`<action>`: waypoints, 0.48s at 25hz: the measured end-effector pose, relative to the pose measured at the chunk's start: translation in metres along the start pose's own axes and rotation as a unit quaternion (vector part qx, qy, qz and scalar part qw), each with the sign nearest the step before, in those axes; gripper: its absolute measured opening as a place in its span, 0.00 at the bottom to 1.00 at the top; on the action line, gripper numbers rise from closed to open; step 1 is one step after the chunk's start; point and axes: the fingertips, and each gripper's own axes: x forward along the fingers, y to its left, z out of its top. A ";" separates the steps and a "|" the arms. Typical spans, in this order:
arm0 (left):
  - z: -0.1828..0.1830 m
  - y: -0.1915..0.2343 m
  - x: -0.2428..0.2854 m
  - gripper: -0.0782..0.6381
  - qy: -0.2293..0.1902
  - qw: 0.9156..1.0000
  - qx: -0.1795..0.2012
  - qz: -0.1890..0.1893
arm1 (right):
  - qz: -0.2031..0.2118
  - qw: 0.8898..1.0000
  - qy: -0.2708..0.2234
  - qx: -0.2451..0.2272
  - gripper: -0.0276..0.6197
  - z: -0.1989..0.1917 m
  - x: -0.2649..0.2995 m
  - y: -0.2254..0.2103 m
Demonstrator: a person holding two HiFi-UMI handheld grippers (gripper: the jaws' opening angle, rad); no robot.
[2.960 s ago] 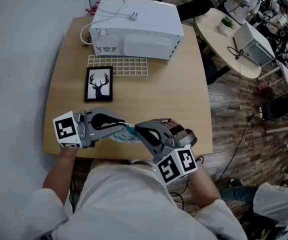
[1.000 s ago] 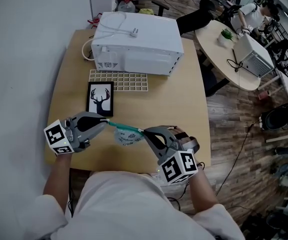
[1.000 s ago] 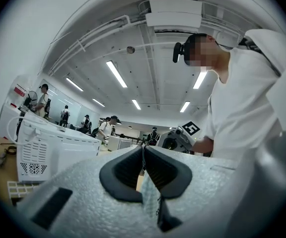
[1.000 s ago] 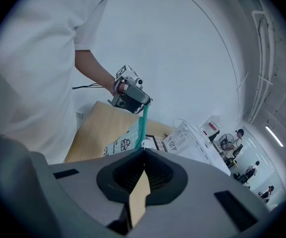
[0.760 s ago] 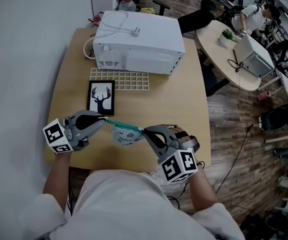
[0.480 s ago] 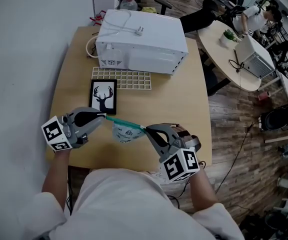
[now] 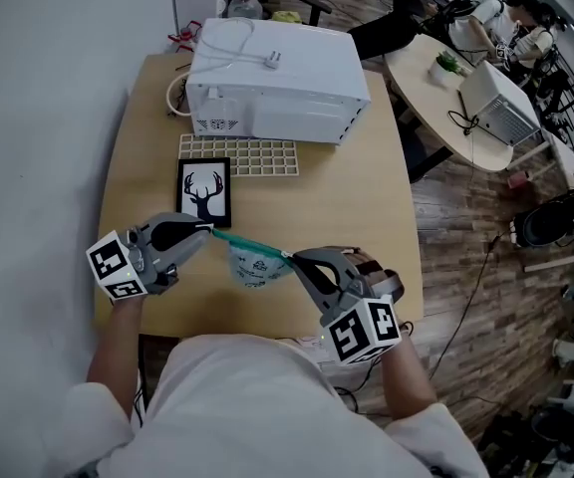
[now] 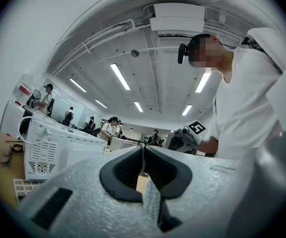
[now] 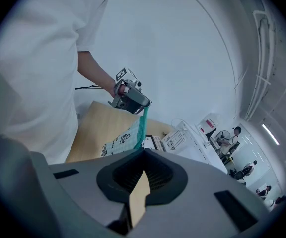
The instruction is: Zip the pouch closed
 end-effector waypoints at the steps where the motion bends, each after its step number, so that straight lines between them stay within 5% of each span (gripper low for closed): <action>1: 0.001 0.002 0.000 0.14 -0.003 1.000 0.000 0.000 | -0.003 1.000 0.002 -0.001 0.05 0.001 0.000 0.000; 12: 0.020 0.022 0.009 0.14 0.001 0.998 0.036 0.047 | -0.044 0.998 0.035 0.003 0.05 0.005 0.011 -0.013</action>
